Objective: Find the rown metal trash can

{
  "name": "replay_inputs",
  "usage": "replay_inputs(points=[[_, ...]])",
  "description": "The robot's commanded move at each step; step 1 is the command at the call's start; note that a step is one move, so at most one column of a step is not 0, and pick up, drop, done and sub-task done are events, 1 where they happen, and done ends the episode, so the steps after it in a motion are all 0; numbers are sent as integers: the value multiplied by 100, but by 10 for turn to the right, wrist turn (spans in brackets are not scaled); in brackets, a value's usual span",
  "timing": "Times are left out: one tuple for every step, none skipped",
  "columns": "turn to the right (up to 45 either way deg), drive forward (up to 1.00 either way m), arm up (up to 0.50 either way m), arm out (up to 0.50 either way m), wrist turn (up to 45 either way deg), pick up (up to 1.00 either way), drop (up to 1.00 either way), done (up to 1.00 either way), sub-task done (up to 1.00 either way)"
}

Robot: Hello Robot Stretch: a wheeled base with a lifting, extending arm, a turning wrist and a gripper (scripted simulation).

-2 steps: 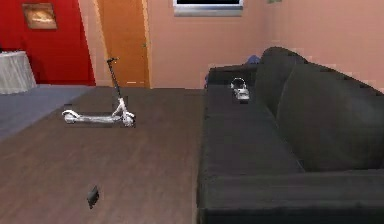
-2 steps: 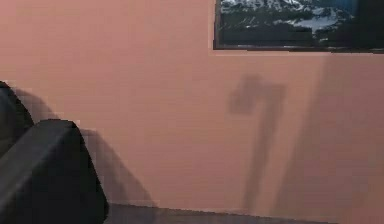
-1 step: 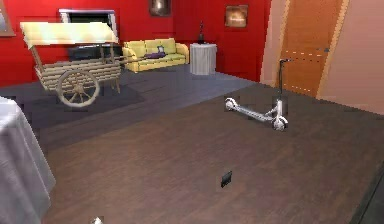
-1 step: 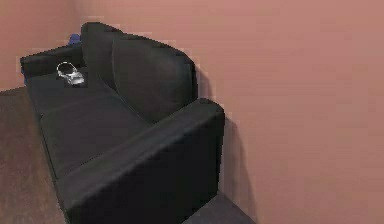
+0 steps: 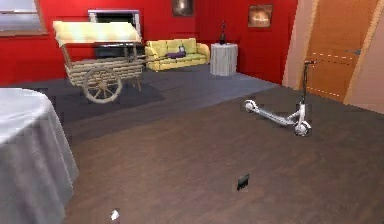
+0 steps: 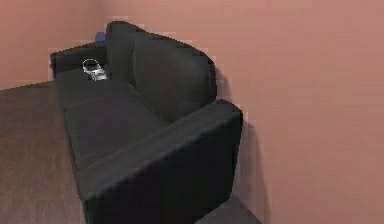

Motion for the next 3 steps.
replay_inputs(points=[[0, 60, 0, 0, 0, 0, 0, 0, 0], [-330, 0, 0, 0, 0, 0, 0, 0, 0], [0, 80, 0, 0, 0, 0, 0, 0, 0]])
